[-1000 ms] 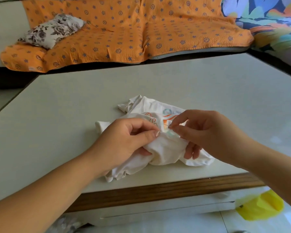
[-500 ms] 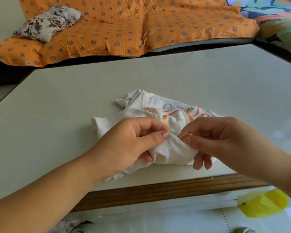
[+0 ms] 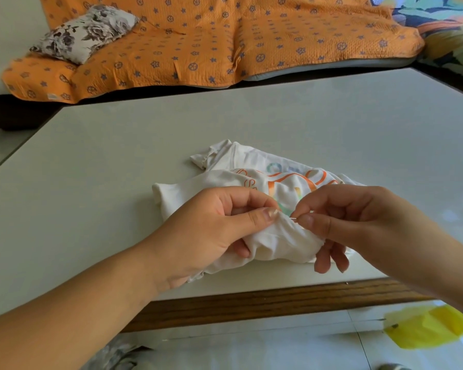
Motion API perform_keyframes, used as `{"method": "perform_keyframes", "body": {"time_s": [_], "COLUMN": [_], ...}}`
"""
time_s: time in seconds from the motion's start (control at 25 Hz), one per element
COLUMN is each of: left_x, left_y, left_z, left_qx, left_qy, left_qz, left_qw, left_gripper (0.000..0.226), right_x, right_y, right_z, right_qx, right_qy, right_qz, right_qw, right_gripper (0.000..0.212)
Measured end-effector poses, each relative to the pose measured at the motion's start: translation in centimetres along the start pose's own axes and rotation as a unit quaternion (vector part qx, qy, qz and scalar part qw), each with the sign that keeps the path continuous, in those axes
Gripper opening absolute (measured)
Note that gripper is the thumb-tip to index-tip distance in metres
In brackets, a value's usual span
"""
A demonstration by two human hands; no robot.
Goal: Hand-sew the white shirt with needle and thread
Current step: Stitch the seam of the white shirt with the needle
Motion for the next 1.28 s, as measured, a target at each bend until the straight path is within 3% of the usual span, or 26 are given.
{"method": "perform_keyframes", "body": {"time_s": [0.48,0.6,0.72,0.8,0.88,1.04,1.16,1.28], "left_x": [0.3,0.4,0.6,0.8,0.9,1.4,1.7,1.8], "left_y": [-0.5,-0.8,-1.0,-1.1,-0.9,-0.7,-0.7,-0.9], "left_z": [0.5,0.7,0.7,0.7,0.9,1.0,0.9,0.8], "left_qx": [-0.032,-0.024,-0.011,-0.009,-0.009,-0.010,-0.023,-0.023], "left_qy": [-0.009,-0.006,0.005,0.007,0.002,0.022,0.047,0.068], "left_qz": [-0.024,-0.039,-0.051,-0.052,-0.050,-0.052,-0.056,-0.070], "left_qw": [0.999,0.999,0.999,0.999,0.999,0.998,0.997,0.995], "left_gripper": [0.008,0.014,0.017,0.019,0.019,0.029,0.030,0.011], "right_x": [0.0,0.0,-0.3,-0.4,-0.4,0.2,0.5,1.0], "right_y": [0.5,0.6,0.5,0.1,-0.1,-0.5,-0.4,-0.6], "right_z": [1.1,1.1,1.6,1.9,2.0,1.3,1.0,0.7], "right_qx": [0.087,0.035,-0.048,-0.075,-0.088,-0.188,-0.143,-0.029], "right_qy": [-0.023,-0.017,-0.030,-0.021,0.008,0.109,0.143,0.155], "right_qz": [0.032,0.022,-0.005,-0.023,-0.030,-0.055,-0.023,-0.014], "right_qw": [0.995,0.999,0.998,0.997,0.996,0.975,0.979,0.987], "right_gripper": [0.015,0.009,0.033,0.025,0.014,0.015,0.016,0.015]}}
Point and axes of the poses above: each hand's wrist, its own x-axis towards the middle knuckle, its own z-axis out of the palm, y = z × x, the point moved 2 cm from there along x, towards the middle knuckle, and after that the axes turned 5 degrees about -y, right-handed, at the moved point
